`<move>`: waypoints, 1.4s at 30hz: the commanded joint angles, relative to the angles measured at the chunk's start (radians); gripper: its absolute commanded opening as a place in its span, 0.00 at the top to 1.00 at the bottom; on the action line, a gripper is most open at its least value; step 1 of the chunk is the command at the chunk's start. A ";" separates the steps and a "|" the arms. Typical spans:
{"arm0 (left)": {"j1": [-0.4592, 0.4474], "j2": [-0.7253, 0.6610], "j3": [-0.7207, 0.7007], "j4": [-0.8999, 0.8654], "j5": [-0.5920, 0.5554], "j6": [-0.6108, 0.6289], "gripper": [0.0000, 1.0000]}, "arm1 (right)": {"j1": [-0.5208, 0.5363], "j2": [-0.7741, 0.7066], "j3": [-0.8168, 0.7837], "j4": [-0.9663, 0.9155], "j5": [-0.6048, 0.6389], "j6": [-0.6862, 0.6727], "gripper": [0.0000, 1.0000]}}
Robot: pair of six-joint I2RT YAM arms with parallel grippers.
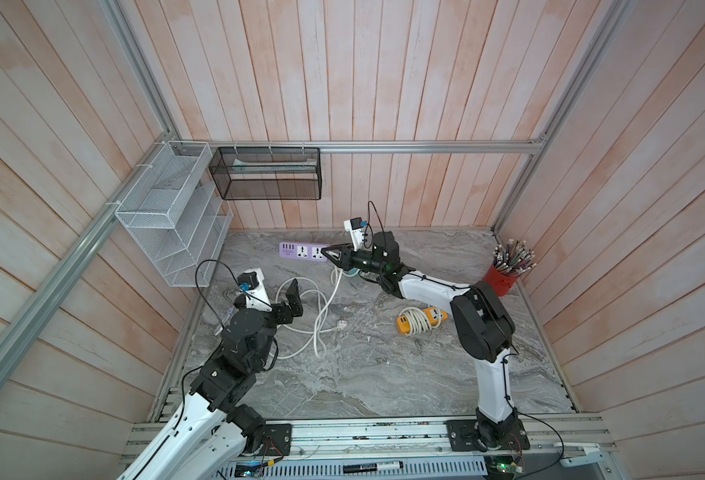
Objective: Unwrap the cord wrapped around the power strip
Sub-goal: Place the power strip at the center of the board.
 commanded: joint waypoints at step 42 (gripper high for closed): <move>0.216 0.177 0.036 0.190 0.326 0.044 0.00 | 0.178 0.393 0.340 -0.268 0.073 -0.083 0.13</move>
